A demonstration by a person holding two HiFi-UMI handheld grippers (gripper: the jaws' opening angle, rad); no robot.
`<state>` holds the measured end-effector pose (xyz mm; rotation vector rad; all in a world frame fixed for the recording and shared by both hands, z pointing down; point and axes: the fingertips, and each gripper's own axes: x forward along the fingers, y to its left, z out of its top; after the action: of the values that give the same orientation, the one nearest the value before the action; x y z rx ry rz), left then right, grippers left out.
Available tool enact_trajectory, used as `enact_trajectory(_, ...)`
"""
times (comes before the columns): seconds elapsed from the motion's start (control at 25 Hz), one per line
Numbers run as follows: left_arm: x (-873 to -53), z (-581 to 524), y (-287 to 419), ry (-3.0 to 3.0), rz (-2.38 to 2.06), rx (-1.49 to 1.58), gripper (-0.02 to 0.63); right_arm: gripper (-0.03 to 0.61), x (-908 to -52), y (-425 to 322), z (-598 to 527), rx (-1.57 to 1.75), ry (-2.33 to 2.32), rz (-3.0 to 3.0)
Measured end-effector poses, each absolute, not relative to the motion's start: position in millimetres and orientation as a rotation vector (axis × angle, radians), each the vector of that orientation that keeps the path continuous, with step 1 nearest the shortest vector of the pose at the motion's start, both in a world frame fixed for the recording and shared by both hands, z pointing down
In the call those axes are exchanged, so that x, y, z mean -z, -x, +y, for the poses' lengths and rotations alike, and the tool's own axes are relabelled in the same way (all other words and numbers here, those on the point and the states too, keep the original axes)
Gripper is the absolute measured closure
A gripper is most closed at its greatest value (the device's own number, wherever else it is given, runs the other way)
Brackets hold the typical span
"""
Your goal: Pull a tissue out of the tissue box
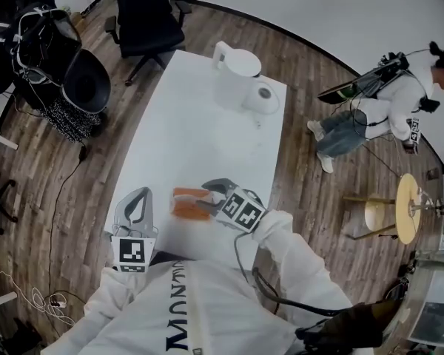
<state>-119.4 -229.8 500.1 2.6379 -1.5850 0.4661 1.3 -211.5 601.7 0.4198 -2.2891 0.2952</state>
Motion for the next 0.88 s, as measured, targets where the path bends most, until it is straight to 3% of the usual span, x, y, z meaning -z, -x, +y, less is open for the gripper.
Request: enact_trajectory(0.88,-497,-230,121,-2.572,-1.601,-0.400,0.617,0.452,-664,6,-212,-0.330,-0.204,-2.156)
